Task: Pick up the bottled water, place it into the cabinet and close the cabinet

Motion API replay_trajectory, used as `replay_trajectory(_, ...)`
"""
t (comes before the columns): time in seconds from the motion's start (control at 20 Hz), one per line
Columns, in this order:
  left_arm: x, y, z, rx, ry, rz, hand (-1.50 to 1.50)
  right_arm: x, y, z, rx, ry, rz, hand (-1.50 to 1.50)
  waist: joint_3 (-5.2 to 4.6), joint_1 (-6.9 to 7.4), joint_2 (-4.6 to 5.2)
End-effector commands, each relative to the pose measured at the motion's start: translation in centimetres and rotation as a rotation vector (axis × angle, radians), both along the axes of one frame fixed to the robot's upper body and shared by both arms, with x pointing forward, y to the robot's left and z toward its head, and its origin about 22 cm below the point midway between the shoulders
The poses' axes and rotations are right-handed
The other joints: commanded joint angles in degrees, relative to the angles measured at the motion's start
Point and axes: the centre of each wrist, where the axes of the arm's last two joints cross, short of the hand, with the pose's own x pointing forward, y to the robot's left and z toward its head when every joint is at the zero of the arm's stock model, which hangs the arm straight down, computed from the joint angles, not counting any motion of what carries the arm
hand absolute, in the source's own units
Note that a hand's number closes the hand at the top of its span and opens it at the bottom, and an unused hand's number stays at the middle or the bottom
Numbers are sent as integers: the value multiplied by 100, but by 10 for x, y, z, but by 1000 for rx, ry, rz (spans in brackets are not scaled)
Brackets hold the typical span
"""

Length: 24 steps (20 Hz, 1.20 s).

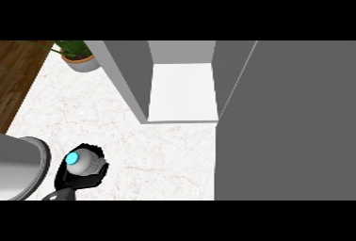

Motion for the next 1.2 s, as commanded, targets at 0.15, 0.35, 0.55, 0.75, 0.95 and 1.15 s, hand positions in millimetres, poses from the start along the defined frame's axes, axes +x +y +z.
replay_trajectory(0.15, 11, -82, -10, -94, -121, 117, 150, -3, 9, 16, 20, -24, 5, -150, -18, 10, -20)
replay_trajectory(0.35, 29, -104, -2, -117, -101, 74, 150, 1, 11, 13, 45, -26, 6, -150, -21, -10, -12)
replay_trajectory(0.55, 44, -114, 18, -140, -109, 30, 150, -1, 2, 25, 42, -17, 7, -150, -13, 56, -18)
replay_trajectory(0.75, 60, -144, 43, -135, -93, 22, 150, 0, 0, 11, 38, -22, 15, -150, -11, 9, -40)
replay_trajectory(0.95, 74, -177, 75, -107, -117, -13, 150, 3, 6, 28, 33, -34, 14, -150, -17, 15, -12)
replay_trajectory(1.15, 96, -197, 119, 7, -199, 20, 150, -4, -4, 19, 51, -31, -5, -150, -9, -26, -30)
